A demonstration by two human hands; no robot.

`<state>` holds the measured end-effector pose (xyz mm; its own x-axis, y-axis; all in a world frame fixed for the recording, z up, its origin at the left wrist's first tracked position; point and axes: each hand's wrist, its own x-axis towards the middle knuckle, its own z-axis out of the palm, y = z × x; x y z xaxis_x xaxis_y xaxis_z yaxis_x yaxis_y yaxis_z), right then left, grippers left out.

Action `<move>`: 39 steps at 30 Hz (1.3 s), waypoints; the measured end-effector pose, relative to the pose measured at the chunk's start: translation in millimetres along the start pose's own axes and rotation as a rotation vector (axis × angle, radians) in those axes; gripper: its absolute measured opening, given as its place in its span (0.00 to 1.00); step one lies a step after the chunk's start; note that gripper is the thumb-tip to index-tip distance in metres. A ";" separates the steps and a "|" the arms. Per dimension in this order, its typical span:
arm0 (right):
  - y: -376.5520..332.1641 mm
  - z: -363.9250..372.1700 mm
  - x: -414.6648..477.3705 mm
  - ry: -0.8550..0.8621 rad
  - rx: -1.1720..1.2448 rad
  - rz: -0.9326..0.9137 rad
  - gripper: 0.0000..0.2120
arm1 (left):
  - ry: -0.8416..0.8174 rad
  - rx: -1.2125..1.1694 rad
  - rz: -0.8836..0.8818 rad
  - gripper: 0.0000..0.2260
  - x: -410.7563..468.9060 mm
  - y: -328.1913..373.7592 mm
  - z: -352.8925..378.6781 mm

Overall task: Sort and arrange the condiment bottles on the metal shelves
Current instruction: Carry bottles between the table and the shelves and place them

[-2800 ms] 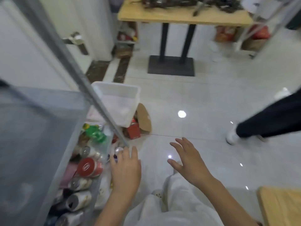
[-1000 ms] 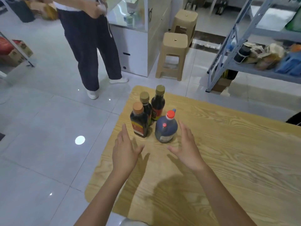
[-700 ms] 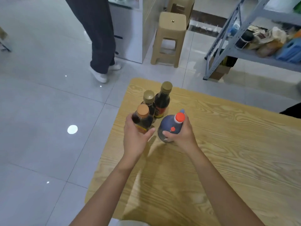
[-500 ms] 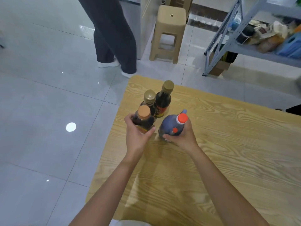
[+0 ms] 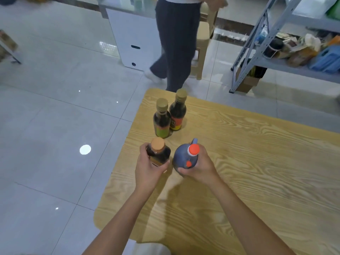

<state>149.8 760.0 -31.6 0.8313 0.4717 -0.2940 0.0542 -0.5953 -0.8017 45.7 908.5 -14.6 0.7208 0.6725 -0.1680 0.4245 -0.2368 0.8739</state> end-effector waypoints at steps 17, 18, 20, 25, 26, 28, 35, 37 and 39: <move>42.0 11.9 -146.7 -0.346 -0.108 -0.243 0.39 | 0.307 -0.046 -0.196 0.29 -193.0 -25.9 -0.5; 40.3 15.6 -153.2 -0.362 -0.113 -0.247 0.39 | 0.333 -0.054 -0.221 0.29 -203.2 -28.2 -5.4; 33.6 21.8 -166.4 -0.406 -0.081 -0.242 0.37 | 0.390 -0.063 -0.274 0.30 -222.8 -33.1 -17.5; 10.2 46.9 -199.8 -0.533 -0.093 -0.306 0.31 | 0.564 -0.083 -0.333 0.27 -270.6 -42.9 -61.7; 2.8 54.2 -205.1 -0.557 -0.116 -0.311 0.32 | 0.602 -0.087 -0.338 0.27 -279.3 -44.1 -73.5; -18.0 70.6 -215.1 -0.626 -0.129 -0.360 0.32 | 0.671 -0.077 -0.350 0.26 -296.7 -46.8 -101.1; -136.8 144.1 -269.1 -0.839 -0.175 -0.668 0.21 | 0.883 0.004 -0.380 0.26 -369.6 -52.4 -219.0; -170.6 174.7 -290.3 -0.855 -0.178 -0.744 0.28 | 0.973 0.042 -0.378 0.26 -399.3 -50.3 -257.3; -201.0 209.8 -317.2 -0.910 -0.177 -0.862 0.32 | 1.074 0.087 -0.379 0.25 -431.7 -46.4 -295.1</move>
<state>-240.8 866.5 113.5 -0.1868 0.9822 -0.0193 0.5183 0.0819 -0.8513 -446.9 836.1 152.0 -0.2853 0.9533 0.0994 0.5819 0.0899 0.8083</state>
